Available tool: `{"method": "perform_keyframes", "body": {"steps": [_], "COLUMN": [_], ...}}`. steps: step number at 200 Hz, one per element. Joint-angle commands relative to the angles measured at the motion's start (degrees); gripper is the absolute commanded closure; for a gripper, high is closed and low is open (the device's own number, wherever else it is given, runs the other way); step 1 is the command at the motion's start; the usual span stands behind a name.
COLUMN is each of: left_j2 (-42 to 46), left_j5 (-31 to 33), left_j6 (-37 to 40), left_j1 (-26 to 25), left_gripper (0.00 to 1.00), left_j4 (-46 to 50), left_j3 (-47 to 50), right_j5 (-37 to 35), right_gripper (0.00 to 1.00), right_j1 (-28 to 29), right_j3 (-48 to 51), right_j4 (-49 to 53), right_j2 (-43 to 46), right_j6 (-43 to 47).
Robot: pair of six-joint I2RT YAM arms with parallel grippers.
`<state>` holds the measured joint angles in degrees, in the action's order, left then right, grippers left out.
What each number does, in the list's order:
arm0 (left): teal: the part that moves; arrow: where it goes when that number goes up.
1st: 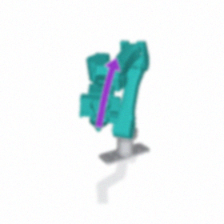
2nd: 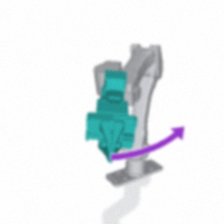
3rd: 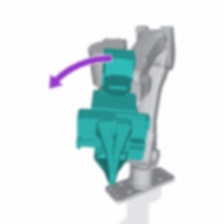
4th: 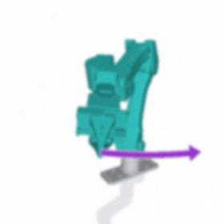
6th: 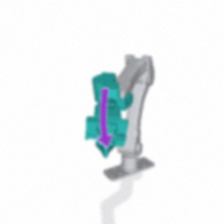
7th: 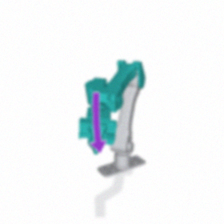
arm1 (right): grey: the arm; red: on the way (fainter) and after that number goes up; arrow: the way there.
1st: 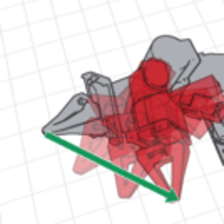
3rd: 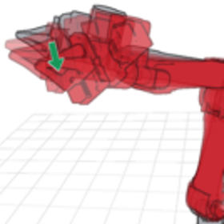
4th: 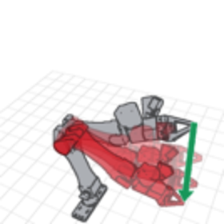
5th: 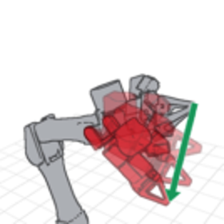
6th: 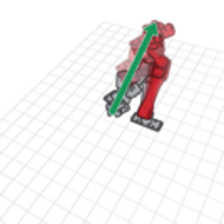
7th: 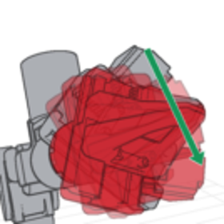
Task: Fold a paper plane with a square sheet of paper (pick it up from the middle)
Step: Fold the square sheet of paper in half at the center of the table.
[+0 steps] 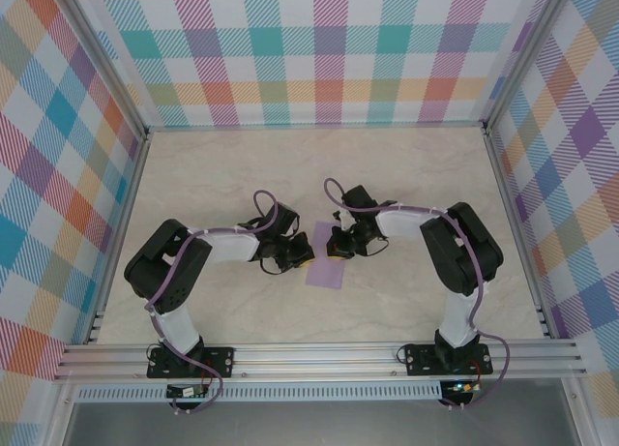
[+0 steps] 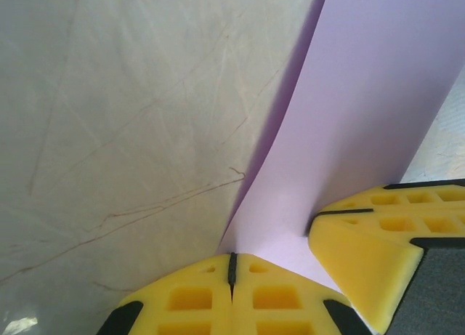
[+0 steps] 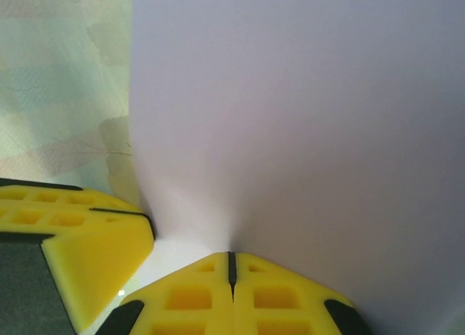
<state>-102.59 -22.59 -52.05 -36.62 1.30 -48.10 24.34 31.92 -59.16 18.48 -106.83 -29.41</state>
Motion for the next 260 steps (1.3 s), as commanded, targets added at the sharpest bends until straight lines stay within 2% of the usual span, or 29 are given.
{"method": "perform_keyframes", "body": {"steps": [1, 37, 77, 136, 167, 221, 260], "left_j2": [-8.41, -8.77, -8.64, -8.42, -9.03, -9.64, -9.30], "left_j5": [9.50, 9.26, 8.53, 8.62, 8.79, 8.40, 8.22], "left_j6": [-1.48, -1.65, -1.21, -0.29, 0.11, -0.76, -0.15], "left_j1": [-1.96, -1.96, -1.96, -2.05, -2.14, -2.14, -2.14], "left_gripper": [1.00, 1.00, 1.00, 1.00, 1.00, 1.00, 1.00], "left_j4": [16.41, 15.51, 15.14, 15.14, 15.14, 11.85, 12.40], "left_j3": [7.14, 7.67, 7.09, 6.40, 7.03, 9.62, 8.91], "right_j5": [-2.69, -1.95, -0.04, 3.99, 4.79, 0.58, 2.79], "right_gripper": [0.95, 0.97, 1.00, 1.00, 1.00, 1.00, 1.00], "right_j1": [-2.89, -6.11, -3.52, -0.28, -3.39, -11.53, -10.45], "right_j3": [3.60, 6.40, 6.60, 3.34, 5.54, 9.32, 8.63], "right_j4": [1.70, -0.89, -6.44, -11.33, -14.03, -13.03, -14.73], "right_j2": [2.15, 6.41, 13.70, 5.09, 3.73, 6.11, 10.99], "right_j6": [2.63, 2.96, -1.58, -2.46, -1.53, 1.20, -0.44]}}
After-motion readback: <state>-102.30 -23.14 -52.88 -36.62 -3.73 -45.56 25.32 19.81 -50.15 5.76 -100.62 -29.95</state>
